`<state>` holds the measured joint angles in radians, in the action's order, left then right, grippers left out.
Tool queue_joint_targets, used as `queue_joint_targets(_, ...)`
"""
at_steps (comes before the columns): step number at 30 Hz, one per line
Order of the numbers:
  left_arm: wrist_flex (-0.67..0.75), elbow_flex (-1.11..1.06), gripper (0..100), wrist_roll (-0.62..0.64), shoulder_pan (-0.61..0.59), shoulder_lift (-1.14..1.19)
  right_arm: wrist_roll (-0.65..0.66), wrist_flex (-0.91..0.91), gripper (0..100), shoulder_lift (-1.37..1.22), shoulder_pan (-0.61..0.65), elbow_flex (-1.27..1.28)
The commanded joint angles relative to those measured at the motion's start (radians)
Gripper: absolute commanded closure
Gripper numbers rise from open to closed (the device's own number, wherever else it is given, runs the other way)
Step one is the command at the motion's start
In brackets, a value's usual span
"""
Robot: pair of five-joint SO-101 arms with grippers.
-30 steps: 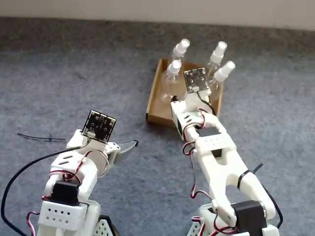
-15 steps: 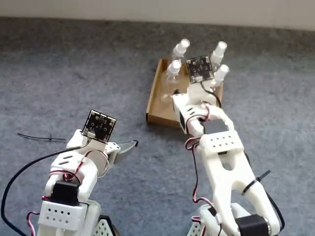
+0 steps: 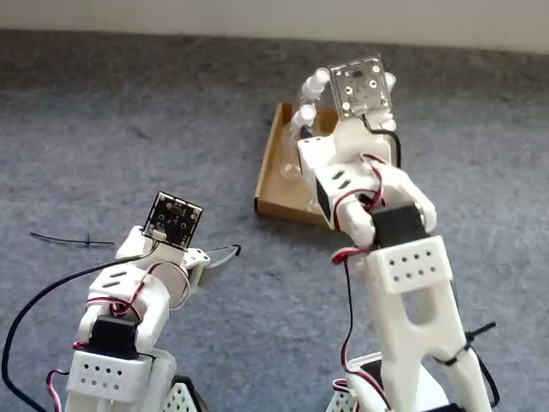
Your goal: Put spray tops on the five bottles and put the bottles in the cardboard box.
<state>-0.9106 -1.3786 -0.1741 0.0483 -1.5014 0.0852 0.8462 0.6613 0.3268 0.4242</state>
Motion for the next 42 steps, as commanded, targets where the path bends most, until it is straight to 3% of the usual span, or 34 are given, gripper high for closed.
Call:
queue_joint_targets(1, 0.026, 0.004, 63, 0.008, -0.010, -0.015, 0.006, 0.107, 74.2, 0.105, 0.010, -0.058)
queue_joint_targets(5, 0.026, 0.008, 63, 0.006, -0.027, -0.015, 0.012, 0.147, 77.0, 0.232, 0.005, 0.104)
queue_joint_targets(10, 0.023, 0.013, 63, 0.009, -0.143, -0.015, 0.014, 0.091, 90.5, 0.444, 0.004, 0.400)
queue_joint_targets(15, -0.018, 0.007, 64, 0.009, -0.272, -0.015, 0.015, 0.002, 97.6, 0.634, -0.015, 0.668)
queue_joint_targets(22, -0.035, -0.016, 86, 0.003, -0.473, -0.016, 0.015, -0.051, 99.3, 0.892, -0.199, 0.974)
queue_joint_targets(27, -0.032, -0.125, 99, 0.003, -0.516, -0.016, 0.015, -0.051, 99.3, 1.145, -0.249, 1.250)
queue_joint_targets(30, -0.031, -0.200, 98, 0.003, -0.518, -0.016, 0.015, -0.048, 99.3, 1.178, -0.259, 1.406)
queue_joint_targets(36, -0.002, -0.305, 98, 0.003, -0.510, -0.016, 0.014, -0.033, 99.3, 1.104, -0.283, 1.382)
queue_joint_targets(38, 0.054, -0.328, 98, 0.003, -0.510, -0.008, 0.011, 0.022, 99.3, 1.096, -0.331, 1.385)
queue_joint_targets(42, 0.021, -0.326, 98, 0.003, -0.518, -0.015, 0.012, 0.157, 99.3, 1.098, -0.384, 1.386)
